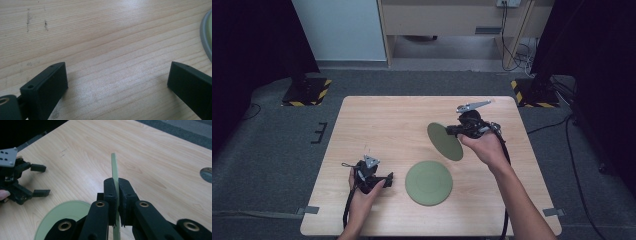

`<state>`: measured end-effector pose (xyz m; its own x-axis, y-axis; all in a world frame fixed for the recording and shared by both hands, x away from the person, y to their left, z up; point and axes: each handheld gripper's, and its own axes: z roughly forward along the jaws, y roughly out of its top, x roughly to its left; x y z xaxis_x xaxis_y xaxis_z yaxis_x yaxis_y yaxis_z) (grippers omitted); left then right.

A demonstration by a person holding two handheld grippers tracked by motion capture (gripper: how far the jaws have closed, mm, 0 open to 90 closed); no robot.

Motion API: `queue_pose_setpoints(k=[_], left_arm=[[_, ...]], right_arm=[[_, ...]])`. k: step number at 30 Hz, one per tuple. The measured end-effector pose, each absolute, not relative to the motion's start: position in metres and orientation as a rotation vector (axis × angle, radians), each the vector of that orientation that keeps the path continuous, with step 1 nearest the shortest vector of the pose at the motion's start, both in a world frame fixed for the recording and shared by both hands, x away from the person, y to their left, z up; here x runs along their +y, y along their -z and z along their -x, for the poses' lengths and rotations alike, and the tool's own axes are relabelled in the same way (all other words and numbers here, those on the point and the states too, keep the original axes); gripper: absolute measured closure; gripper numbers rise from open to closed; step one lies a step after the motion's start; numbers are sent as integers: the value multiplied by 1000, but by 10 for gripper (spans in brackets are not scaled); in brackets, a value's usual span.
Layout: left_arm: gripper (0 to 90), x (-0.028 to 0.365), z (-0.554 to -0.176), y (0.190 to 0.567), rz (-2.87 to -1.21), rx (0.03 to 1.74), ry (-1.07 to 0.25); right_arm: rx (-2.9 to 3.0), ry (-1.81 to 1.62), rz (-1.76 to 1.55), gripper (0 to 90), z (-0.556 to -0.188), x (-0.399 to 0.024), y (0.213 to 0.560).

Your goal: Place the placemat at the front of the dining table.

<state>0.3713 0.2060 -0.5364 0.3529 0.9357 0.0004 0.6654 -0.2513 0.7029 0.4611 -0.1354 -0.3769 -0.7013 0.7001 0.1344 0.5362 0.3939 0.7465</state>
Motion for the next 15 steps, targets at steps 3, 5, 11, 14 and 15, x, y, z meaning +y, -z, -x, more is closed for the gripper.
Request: queue_pose_setpoints(k=[3,5,11,14,15], left_arm=[[19,206,-371,536,-2008,1388,-570],[16,206,-372,536,-2009,1387,-569],[10,205,-372,537,-2011,1388,-568],[5,204,-374,537,-2015,1386,-568],[3,203,-374,537,-2016,1384,-565]], right_arm=[[2432,-1196,-1108,861,-463,-137,375],[2417,-1193,-1133,861,-466,-139,374],[2386,-1200,-1172,861,-477,-140,373],[2373,-1190,-1182,861,-484,-137,373],[2366,-1189,-1191,861,-486,-136,372]])
